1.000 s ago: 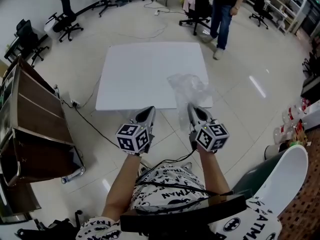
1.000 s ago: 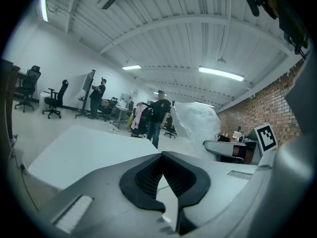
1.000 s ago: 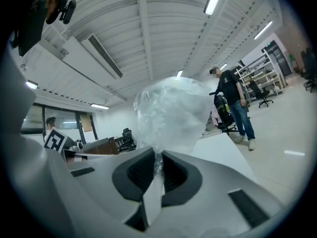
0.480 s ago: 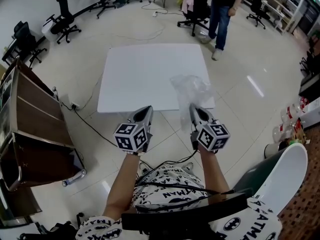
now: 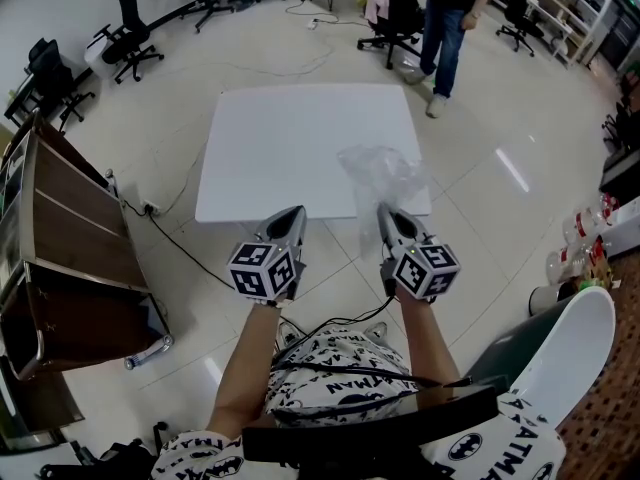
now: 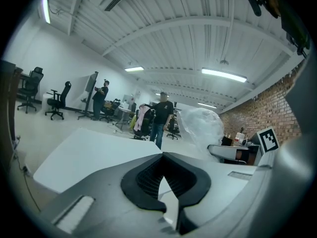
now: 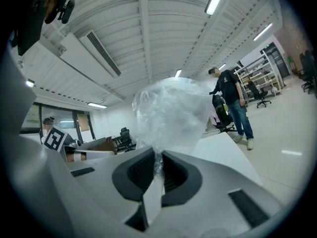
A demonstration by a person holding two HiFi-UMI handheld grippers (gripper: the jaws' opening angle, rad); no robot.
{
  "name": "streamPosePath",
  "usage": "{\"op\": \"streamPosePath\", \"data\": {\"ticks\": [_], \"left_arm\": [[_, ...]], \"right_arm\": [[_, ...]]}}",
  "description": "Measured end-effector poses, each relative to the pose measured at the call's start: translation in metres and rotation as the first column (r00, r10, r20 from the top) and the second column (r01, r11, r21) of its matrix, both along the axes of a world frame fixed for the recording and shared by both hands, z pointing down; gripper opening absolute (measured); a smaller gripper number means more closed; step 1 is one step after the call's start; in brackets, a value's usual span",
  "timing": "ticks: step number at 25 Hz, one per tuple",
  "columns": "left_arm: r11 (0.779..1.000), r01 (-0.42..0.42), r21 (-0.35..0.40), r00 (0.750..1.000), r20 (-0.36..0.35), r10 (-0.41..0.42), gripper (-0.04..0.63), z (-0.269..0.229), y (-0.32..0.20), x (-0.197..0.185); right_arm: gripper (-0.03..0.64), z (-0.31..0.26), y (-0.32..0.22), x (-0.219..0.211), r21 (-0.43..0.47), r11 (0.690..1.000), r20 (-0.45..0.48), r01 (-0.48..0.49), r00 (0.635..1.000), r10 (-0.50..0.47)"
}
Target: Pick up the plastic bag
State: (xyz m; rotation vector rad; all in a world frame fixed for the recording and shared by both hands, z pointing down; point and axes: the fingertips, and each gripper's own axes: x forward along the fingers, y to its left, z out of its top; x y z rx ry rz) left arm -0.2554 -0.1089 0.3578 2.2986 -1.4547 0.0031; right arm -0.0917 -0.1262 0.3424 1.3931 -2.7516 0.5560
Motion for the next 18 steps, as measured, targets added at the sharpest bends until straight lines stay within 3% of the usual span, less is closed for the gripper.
{"op": "streamPosePath", "data": {"ticks": [11, 18], "left_arm": [[0.999, 0.020, -0.036, 0.999, -0.024, -0.021, -0.002, 0.014, 0.000, -0.009], [0.999, 0.018, -0.043, 1.000, -0.007, -0.019, -0.002, 0.028, -0.001, -0.034]], "right_arm": [[0.012, 0.006, -0.002, 0.002, -0.021, 1.000, 0.000, -0.009, 1.000, 0.009], [0.012, 0.012, -0.017, 0.051, -0.038, 0.991, 0.093, -0.125, 0.987, 0.128]]}}
